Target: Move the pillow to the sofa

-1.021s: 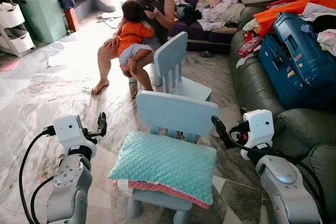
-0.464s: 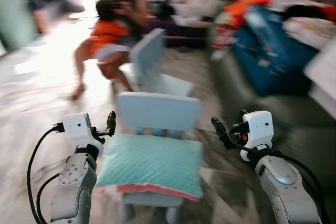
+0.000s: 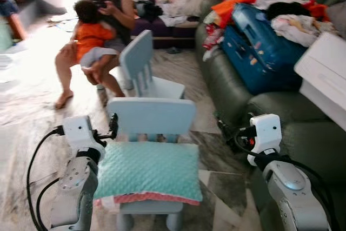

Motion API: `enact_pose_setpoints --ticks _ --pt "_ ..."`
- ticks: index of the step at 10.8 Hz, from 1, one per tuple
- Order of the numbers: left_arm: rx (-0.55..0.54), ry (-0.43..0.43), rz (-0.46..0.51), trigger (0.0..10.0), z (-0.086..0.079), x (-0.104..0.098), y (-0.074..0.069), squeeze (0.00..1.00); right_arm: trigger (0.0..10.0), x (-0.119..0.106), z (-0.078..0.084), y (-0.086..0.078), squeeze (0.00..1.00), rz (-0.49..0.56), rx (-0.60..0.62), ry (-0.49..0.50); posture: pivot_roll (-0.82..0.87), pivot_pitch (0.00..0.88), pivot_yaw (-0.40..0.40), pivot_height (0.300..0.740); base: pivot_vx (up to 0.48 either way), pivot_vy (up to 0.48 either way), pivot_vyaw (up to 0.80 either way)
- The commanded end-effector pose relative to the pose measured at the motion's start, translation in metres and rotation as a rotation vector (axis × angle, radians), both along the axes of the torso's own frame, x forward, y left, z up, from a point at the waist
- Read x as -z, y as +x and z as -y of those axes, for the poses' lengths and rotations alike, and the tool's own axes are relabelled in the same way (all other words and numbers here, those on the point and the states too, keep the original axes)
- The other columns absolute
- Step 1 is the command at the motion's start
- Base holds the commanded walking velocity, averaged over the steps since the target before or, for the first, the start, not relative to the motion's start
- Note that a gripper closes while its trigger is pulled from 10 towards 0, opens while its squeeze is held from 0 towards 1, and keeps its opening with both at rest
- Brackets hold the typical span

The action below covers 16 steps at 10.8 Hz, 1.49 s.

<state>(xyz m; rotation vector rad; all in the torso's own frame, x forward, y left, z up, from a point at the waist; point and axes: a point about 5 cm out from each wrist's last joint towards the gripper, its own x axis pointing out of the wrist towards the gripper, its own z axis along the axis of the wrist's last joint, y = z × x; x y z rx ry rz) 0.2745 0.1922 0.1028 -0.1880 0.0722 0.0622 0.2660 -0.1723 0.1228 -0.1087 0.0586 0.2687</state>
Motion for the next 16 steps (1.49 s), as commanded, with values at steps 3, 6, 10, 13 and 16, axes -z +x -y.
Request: enact_pose_setpoints --ticks 3,6,10,13,16 --pt "0.026 -0.004 0.035 10.0 0.008 -0.01 0.004 0.0 10.0 -0.007 0.005 0.0 0.0 0.015 0.02 0.004 -0.13 0.0 -0.039 0.74 0.0 0.0 0.0" --pt "-0.01 0.052 0.034 10.0 0.003 -0.009 0.002 0.0 10.0 -0.013 0.003 0.002 0.0 0.031 0.024 0.019 -0.13 0.0 -0.041 0.74 0.0 0.0 0.0" --pt "-0.013 0.069 0.08 10.0 -0.001 -0.02 0.003 0.0 10.0 -0.027 -0.003 0.007 0.0 0.067 0.017 0.039 -0.13 0.0 -0.042 0.74 0.0 0.0 0.0" --pt "-0.005 0.056 0.085 10.0 0.0 -0.02 0.003 0.0 10.0 -0.025 -0.003 0.004 0.0 0.052 0.019 0.036 -0.13 0.0 -0.041 0.74 0.089 0.0 0.0" --pt "0.002 0.053 0.077 10.0 0.002 -0.017 0.002 0.0 10.0 -0.024 -0.002 0.004 0.0 0.048 0.016 0.031 -0.13 0.0 -0.043 0.74 0.294 0.0 0.0"
